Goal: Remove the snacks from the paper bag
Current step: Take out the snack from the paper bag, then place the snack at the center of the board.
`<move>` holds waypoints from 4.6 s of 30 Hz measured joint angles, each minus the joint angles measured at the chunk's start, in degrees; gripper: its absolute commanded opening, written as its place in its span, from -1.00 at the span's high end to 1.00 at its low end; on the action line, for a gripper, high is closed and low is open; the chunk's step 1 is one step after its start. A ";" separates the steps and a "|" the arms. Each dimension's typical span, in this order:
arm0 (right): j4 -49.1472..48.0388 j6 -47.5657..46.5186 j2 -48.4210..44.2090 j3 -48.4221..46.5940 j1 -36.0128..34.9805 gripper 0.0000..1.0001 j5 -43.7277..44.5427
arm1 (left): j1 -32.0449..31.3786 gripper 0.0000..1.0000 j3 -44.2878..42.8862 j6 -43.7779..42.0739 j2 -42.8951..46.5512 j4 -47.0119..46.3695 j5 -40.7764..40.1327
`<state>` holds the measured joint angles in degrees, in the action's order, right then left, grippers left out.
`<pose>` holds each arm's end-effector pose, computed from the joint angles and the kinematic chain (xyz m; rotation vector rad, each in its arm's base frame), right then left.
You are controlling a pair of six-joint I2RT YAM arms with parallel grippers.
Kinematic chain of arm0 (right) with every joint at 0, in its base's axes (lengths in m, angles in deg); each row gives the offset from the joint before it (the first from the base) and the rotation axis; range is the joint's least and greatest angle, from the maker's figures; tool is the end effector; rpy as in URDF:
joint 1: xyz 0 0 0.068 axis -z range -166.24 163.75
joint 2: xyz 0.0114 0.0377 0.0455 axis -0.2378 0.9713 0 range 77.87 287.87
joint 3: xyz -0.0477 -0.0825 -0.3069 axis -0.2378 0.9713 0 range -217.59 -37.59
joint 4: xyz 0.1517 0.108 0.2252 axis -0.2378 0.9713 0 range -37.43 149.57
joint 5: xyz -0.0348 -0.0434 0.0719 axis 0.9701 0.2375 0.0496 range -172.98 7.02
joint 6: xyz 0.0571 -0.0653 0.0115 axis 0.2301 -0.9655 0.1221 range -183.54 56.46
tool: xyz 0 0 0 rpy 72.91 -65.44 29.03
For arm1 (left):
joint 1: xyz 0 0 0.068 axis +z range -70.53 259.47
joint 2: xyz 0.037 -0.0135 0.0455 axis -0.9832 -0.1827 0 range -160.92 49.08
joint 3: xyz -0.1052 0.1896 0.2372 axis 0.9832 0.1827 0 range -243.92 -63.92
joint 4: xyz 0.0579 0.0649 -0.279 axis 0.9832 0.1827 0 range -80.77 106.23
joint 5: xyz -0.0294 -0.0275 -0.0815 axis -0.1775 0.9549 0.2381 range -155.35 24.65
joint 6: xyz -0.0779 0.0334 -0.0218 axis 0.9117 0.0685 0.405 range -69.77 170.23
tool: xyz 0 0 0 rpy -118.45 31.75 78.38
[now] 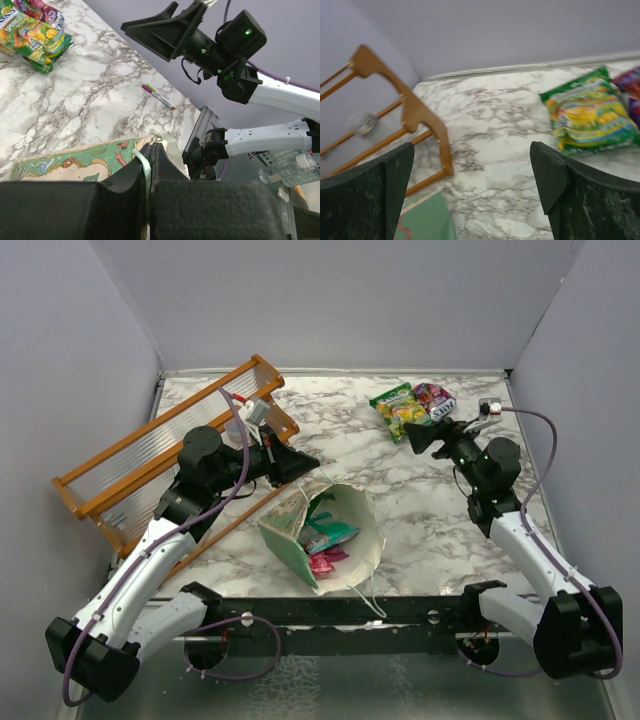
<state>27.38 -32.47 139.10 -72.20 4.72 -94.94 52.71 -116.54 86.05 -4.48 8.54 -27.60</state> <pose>0.2876 0.0621 0.3141 0.1482 1.6346 0.7067 0.1996 -0.1538 0.4208 0.4315 1.6964 -1.3409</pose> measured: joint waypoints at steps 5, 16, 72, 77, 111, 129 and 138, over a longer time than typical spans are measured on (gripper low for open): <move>-1.49 -3.98 -1.70 -2.91 -0.55 -0.99 -17.11 | 0.00 1.00 0.00 -1.07 0.00 0.20 0.66; -3.76 -21.46 -17.22 0.37 -21.92 -0.95 -33.07 | 0.00 1.00 0.00 -4.66 0.39 0.35 7.52; 42.38 -81.94 17.40 -12.74 -60.94 0.18 12.33 | 0.00 1.00 0.00 -8.11 2.03 2.58 9.42; 40.33 -82.01 19.30 -12.63 -60.94 0.56 13.75 | 0.00 1.00 0.00 -8.11 2.08 2.67 9.42; 44.92 -77.48 -25.83 -14.84 -61.02 0.97 -0.22 | 0.00 1.00 -1.31 -9.70 2.43 8.15 -5.90; 4.59 -74.03 -12.94 -9.77 -60.48 0.97 46.84 | 0.00 1.00 -1.36 -9.79 3.28 9.38 -9.99; 3.26 -52.76 0.94 -10.03 -34.29 0.97 41.72 | 0.02 1.00 -1.36 -9.79 3.91 9.40 -9.99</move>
<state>30.63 -85.24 140.04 -82.24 -29.58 -53.22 52.73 -117.90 76.25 -0.57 17.94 -37.58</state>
